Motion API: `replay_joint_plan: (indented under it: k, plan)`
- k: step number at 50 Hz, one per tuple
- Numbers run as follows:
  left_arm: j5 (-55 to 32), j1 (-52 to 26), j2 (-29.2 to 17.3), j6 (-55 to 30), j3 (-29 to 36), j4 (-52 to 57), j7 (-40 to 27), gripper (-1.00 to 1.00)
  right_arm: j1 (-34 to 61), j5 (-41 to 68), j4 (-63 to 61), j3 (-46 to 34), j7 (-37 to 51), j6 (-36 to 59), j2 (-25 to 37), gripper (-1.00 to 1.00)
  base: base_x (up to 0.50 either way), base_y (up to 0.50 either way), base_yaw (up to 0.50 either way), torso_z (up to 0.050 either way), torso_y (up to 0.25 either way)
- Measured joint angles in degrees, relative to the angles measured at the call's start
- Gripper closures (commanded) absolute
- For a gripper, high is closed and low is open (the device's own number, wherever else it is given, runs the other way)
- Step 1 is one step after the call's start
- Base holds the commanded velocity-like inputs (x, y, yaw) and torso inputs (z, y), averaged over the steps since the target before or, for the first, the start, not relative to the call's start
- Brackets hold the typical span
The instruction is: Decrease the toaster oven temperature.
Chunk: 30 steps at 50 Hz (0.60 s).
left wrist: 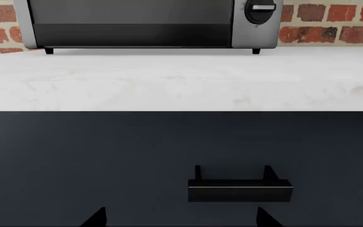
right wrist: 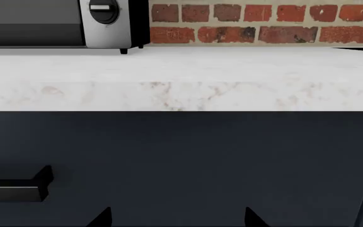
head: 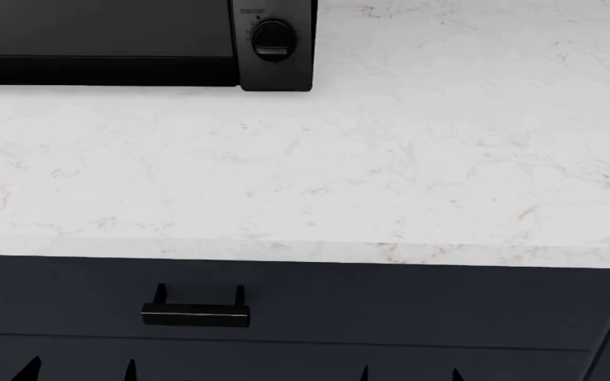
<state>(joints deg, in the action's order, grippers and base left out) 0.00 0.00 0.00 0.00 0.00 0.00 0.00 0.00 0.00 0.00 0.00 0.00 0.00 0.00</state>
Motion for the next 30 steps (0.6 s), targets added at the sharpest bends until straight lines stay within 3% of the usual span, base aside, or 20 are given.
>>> replay_joint_plan:
  k: [26,30]
  plan:
    - [-2.4,0.8,-2.9,-0.9,2.7,1.1,-3.7,-1.00,-1.1,2.9,-1.4,-3.8,3.2,0.2,2.7,-1.00,0.00,0.00,0.00,0.000,0.000]
    - [-2.3,0.8,-3.7,-3.7,2.8,7.6,-4.5,-1.00,-1.7,2.2,-7.5,-4.5,3.9,3.1,3.6,-1.00,0.00,0.00,0.00,0.000,0.000]
